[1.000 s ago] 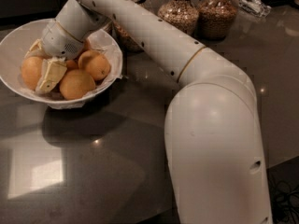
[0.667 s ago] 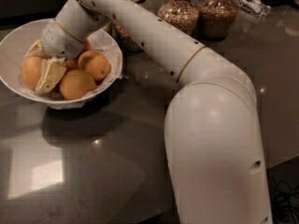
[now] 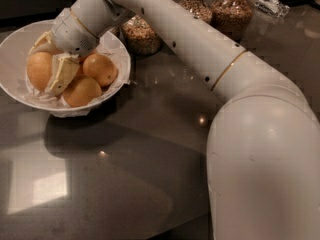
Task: Pick orange from white bowl
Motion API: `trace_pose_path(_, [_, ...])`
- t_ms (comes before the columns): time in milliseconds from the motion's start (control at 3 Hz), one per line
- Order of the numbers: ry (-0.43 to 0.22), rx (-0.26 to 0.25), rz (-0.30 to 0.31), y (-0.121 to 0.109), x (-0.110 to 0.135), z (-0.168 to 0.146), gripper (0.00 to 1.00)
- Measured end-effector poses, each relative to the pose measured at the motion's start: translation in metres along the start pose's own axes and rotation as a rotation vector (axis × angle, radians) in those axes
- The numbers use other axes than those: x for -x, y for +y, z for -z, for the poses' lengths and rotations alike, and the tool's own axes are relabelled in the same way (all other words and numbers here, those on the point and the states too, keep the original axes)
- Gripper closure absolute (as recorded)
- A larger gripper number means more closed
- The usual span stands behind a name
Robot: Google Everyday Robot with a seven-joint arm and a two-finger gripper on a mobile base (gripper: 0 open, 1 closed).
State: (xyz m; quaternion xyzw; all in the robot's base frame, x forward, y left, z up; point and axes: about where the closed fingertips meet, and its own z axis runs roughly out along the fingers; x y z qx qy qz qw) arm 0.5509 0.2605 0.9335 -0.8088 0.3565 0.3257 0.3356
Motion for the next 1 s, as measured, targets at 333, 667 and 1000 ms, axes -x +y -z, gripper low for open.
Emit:
trace_pose_path(333, [-0.031,-0.094,0.071,0.012,0.02,0.042,1.0])
trace_pose_path(667, [-0.053,-0.194,0.093,0.03,0.021,0.084,1.0])
trace_pose_path(1000, [-0.044,-0.216,0.083,0.034,0.013,0.097,1.0])
